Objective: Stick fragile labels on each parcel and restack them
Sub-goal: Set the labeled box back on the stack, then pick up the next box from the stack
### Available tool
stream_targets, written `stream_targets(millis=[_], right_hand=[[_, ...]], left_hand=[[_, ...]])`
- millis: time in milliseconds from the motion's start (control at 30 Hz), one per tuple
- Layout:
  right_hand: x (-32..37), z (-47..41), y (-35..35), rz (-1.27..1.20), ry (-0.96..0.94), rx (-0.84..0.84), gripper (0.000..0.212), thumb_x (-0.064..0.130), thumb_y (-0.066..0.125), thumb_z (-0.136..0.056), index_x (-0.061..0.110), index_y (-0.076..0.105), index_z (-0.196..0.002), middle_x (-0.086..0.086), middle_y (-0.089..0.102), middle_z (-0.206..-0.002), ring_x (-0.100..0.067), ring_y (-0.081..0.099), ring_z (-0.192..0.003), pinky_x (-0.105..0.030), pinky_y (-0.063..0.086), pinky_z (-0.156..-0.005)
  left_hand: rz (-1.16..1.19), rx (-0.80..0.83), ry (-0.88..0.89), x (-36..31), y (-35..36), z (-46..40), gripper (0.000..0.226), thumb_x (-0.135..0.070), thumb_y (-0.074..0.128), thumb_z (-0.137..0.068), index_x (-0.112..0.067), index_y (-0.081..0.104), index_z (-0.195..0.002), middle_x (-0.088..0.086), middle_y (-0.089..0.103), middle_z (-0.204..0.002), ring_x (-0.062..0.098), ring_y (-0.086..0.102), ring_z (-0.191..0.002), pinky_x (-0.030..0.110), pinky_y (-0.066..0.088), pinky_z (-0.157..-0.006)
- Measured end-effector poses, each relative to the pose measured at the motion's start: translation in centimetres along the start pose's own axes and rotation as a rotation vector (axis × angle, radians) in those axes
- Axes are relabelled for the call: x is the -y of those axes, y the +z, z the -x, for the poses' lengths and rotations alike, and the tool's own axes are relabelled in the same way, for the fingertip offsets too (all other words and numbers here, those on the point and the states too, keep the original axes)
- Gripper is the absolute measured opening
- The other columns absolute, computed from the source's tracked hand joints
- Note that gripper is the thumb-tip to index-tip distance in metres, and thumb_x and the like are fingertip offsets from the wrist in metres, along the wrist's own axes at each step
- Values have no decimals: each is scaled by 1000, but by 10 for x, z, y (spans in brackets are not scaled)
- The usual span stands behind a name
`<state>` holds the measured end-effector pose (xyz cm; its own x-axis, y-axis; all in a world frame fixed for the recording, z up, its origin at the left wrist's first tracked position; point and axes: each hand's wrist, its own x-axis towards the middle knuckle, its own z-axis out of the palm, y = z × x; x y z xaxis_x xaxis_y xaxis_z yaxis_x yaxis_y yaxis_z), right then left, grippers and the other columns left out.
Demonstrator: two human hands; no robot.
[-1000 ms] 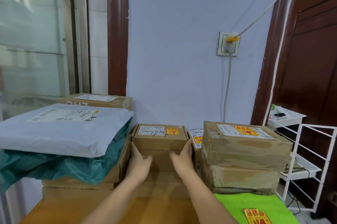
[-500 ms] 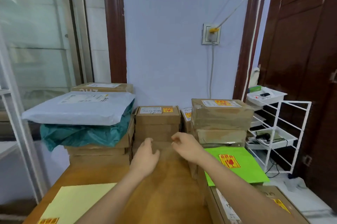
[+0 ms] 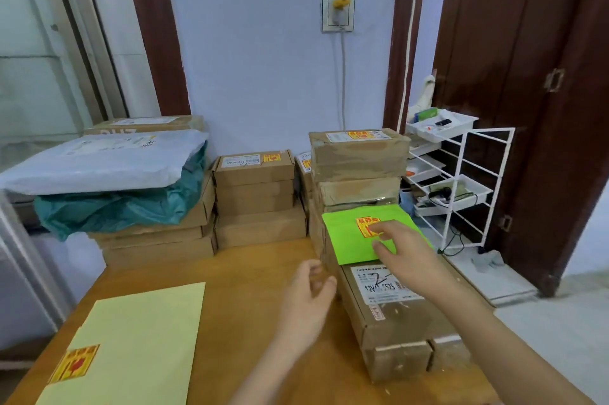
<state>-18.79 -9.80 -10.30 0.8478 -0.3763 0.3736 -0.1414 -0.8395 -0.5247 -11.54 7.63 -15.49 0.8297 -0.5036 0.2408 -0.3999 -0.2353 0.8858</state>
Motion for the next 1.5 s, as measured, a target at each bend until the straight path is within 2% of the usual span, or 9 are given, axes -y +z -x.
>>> stream_targets(millis=[167,367,500,767,900,1133,1300,1400,1500], right_hand=[[-40,34,-20,32,159,-106,30,13,54,-93,10,59,-122,-7,56,-121,-19,59,-98,-36,47,-85],[-83,59,-27,86,365,-157,29,14,57,-91,9,60,-120,-7,57,-124,-25,56,-106,-35,43,-81],[-96,66,-30,42,506,-136,43,29,55,-94,7,53,-131,-10,51,-136,-26,51,-120,-37,41,-96],[-95,78,-24,-250,591,-38,31,32,42,-100,17,61,-118,6,63,-99,-14,54,-94,-29,38,-72],[-92,80,-22,-369,602,-92,24,29,43,-100,22,60,-116,7,63,-102,-8,55,-94,-25,39,-73],[-84,80,-29,-427,584,-158,17,29,47,-98,25,59,-109,12,61,-96,-5,53,-91,-24,39,-70],[-79,82,-38,-415,592,-169,14,27,47,-98,25,57,-108,12,57,-92,-16,51,-95,-30,35,-77],[-75,85,-43,-391,582,-155,13,28,46,-99,24,57,-104,14,56,-90,-12,51,-90,-29,34,-74],[-71,86,-48,-368,571,-138,12,29,46,-99,26,58,-100,15,57,-92,-5,49,-83,-28,33,-69]], left_hand=[[140,27,-117,8,28,16,25,-25,61,-91,-26,46,-110,-18,53,-107,-1,53,-97,20,40,-86],[190,82,-185,9,42,29,32,-26,63,-89,-22,45,-114,-17,54,-103,-5,52,-94,8,39,-76],[235,87,-215,7,42,32,36,-24,62,-90,-22,42,-119,-18,52,-106,-11,48,-93,4,39,-73],[295,123,-232,10,47,34,39,-34,59,-90,-41,38,-122,-10,54,-120,11,53,-112,28,42,-97],[321,132,-268,10,48,36,43,-38,60,-89,-45,38,-124,-1,58,-123,19,55,-115,43,45,-101],[386,133,-249,5,47,37,61,-57,65,-73,-42,43,-128,0,61,-121,20,57,-115,45,45,-101],[452,140,-221,-2,45,38,28,-33,63,-87,-36,50,-112,-5,67,-97,16,65,-98,27,51,-83],[465,140,-236,-7,41,42,29,-35,62,-87,-32,50,-113,0,64,-95,12,63,-85,14,47,-63],[443,123,-235,-10,38,46,38,-51,65,-79,-33,50,-110,9,60,-93,13,58,-76,15,44,-56]])
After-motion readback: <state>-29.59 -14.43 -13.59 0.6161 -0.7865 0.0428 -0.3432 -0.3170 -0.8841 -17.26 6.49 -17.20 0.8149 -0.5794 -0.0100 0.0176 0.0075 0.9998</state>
